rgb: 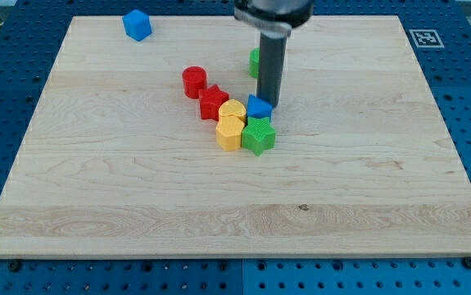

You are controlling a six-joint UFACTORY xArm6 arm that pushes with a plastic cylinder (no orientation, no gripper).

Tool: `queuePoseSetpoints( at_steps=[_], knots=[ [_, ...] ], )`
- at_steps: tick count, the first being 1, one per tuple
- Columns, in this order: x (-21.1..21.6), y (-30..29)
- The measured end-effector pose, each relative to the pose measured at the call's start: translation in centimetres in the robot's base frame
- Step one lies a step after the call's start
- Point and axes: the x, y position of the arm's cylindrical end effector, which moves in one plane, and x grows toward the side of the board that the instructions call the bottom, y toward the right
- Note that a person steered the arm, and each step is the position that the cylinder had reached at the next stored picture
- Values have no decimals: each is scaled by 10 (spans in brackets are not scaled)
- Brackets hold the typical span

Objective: Move the green star into the triangle

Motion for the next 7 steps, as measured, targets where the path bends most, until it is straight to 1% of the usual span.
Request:
queuePoseSetpoints(
  at_steps=[1, 3, 4, 5, 6, 7],
  knots=[
    [18, 4],
    [31, 19],
    [56, 35],
    [79, 29],
    [86, 10],
    [73, 8]
  ],
)
